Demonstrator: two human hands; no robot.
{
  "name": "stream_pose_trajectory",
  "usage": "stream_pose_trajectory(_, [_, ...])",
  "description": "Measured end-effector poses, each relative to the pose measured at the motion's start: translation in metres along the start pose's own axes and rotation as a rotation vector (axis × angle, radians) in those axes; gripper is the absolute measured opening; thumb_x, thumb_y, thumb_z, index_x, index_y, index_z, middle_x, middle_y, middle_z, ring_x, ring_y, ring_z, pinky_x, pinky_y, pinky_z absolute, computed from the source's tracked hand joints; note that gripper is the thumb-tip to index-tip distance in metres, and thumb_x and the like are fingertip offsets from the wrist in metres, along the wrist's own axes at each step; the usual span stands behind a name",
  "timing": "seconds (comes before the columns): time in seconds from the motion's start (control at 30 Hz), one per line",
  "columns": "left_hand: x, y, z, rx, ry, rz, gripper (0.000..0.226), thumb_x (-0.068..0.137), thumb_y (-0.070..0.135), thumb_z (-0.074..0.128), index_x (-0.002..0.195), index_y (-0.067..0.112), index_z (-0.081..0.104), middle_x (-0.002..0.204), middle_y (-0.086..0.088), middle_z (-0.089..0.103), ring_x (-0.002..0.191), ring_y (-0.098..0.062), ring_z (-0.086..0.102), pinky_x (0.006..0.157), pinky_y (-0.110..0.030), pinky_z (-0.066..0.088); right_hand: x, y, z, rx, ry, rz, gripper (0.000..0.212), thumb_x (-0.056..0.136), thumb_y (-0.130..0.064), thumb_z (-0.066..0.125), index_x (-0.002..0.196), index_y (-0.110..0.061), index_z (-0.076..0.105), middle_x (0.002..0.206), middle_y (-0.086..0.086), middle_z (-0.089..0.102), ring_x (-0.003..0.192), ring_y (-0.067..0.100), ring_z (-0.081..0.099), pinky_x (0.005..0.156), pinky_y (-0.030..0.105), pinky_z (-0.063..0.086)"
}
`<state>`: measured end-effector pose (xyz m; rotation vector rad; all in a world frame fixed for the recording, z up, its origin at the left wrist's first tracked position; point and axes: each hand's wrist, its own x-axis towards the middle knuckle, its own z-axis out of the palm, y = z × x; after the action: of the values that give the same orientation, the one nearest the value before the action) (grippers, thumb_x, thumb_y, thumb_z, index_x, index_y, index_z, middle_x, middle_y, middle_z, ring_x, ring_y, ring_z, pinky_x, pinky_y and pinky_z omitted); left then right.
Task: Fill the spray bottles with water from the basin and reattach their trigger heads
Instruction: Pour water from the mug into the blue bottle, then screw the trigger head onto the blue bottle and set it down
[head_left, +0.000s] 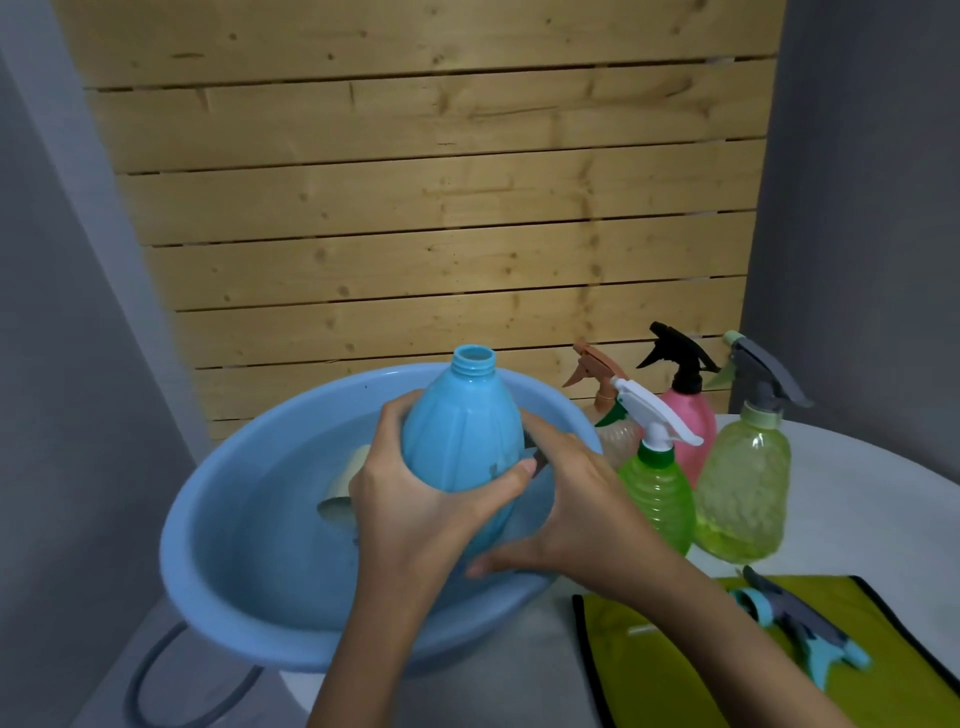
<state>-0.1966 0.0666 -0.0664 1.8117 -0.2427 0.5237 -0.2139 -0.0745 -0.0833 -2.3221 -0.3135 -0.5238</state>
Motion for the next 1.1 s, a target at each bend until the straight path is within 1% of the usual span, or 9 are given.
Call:
stream_pose_trajectory(0.13, [0.001, 0.000, 0.000, -0.004, 0.010, 0.012, 0.074, 0.043, 0.037, 0.092, 0.103, 0.039, 0.050, 0.091, 0.025, 0.058, 0.087, 0.012, 0.053, 0.066, -0.006, 0.039, -0.015, 0.007, -0.005, -0.011, 0.072, -0.047, 0.093, 0.057, -0.054, 0.081, 0.135, -0.053, 0.031, 0.105, -0.020, 0.045, 0.093, -0.008, 0.041, 0.088, 0.024, 0.040])
stream_pose_trajectory(0.23, [0.000, -0.001, -0.001, 0.004, 0.016, 0.018, 0.073, 0.043, 0.036, 0.092, 0.103, 0.038, 0.049, 0.091, 0.025, 0.056, 0.086, 0.010, 0.053, 0.066, -0.007, 0.038, -0.024, 0.011, -0.011, 0.043, 0.176, -0.027, 0.060, 0.068, -0.031, 0.073, 0.121, -0.044, 0.048, 0.094, -0.012, 0.046, 0.083, -0.002, 0.047, 0.073, 0.014, 0.036])
stream_pose_trajectory(0.33, [-0.001, 0.000, -0.002, 0.007, 0.014, 0.025, 0.076, 0.043, 0.037, 0.092, 0.106, 0.038, 0.049, 0.093, 0.025, 0.055, 0.086, -0.003, 0.055, 0.066, -0.014, 0.040, -0.031, 0.018, -0.018, 0.012, 0.243, 0.055, 0.032, 0.066, -0.019, 0.062, 0.093, -0.033, 0.051, 0.080, -0.009, 0.047, 0.066, 0.007, 0.049, 0.059, 0.023, 0.041])
stream_pose_trajectory(0.5, [-0.003, 0.003, -0.002, -0.012, -0.001, 0.032, 0.078, 0.045, 0.033, 0.093, 0.109, 0.035, 0.049, 0.094, 0.026, 0.053, 0.088, -0.007, 0.052, 0.066, -0.010, 0.037, -0.036, 0.033, -0.025, -0.220, 0.218, 0.246, 0.019, 0.074, -0.009, 0.060, 0.072, -0.023, 0.047, 0.071, -0.005, 0.053, 0.060, 0.011, 0.049, 0.052, 0.030, 0.042])
stream_pose_trajectory(0.57, [-0.004, 0.004, -0.001, -0.021, -0.002, 0.037, 0.077, 0.044, 0.033, 0.093, 0.108, 0.035, 0.049, 0.094, 0.026, 0.053, 0.087, -0.006, 0.053, 0.066, -0.012, 0.038, -0.038, 0.036, -0.027, -0.292, 0.163, 0.364, 0.011, 0.075, -0.014, 0.060, 0.073, -0.021, 0.052, 0.077, -0.006, 0.057, 0.072, 0.016, 0.055, 0.062, 0.036, 0.050])
stream_pose_trajectory(0.67, [-0.005, 0.005, 0.003, -0.017, -0.006, 0.024, 0.078, 0.044, 0.036, 0.093, 0.108, 0.037, 0.049, 0.096, 0.021, 0.054, 0.094, -0.012, 0.054, 0.072, -0.024, 0.042, -0.041, 0.037, -0.030, -0.364, 0.021, 0.537, 0.003, 0.079, -0.020, 0.059, 0.082, -0.022, 0.058, 0.088, -0.004, 0.061, 0.086, 0.020, 0.059, 0.072, 0.033, 0.051])
stream_pose_trajectory(0.83, [-0.007, 0.007, 0.013, -0.035, -0.008, 0.025, 0.078, 0.042, 0.037, 0.093, 0.105, 0.041, 0.047, 0.097, 0.025, 0.055, 0.097, -0.016, 0.056, 0.084, -0.040, 0.051, -0.045, 0.038, -0.033, -0.548, -0.256, 0.781, 0.033, 0.090, -0.029, 0.054, 0.121, -0.017, 0.054, 0.123, 0.005, 0.051, 0.116, 0.027, 0.053, 0.084, 0.032, 0.043])
stream_pose_trajectory(0.93, [-0.008, 0.008, 0.017, -0.045, -0.012, 0.037, 0.078, 0.043, 0.036, 0.093, 0.105, 0.040, 0.047, 0.097, 0.025, 0.055, 0.094, -0.015, 0.056, 0.084, -0.038, 0.051, -0.047, 0.043, -0.036, -0.583, -0.322, 0.883, 0.043, 0.094, -0.028, 0.050, 0.134, -0.016, 0.044, 0.132, 0.007, 0.041, 0.124, 0.028, 0.047, 0.092, 0.035, 0.042])
stream_pose_trajectory(1.1, [-0.010, 0.011, 0.024, -0.072, -0.028, 0.040, 0.078, 0.044, 0.035, 0.093, 0.106, 0.039, 0.046, 0.096, 0.021, 0.054, 0.090, -0.011, 0.055, 0.077, -0.031, 0.047, -0.052, 0.049, -0.045, -0.572, -0.320, 1.002, 0.043, 0.095, -0.025, 0.047, 0.136, -0.015, 0.042, 0.140, 0.009, 0.029, 0.124, 0.026, 0.048, 0.096, 0.033, 0.040])
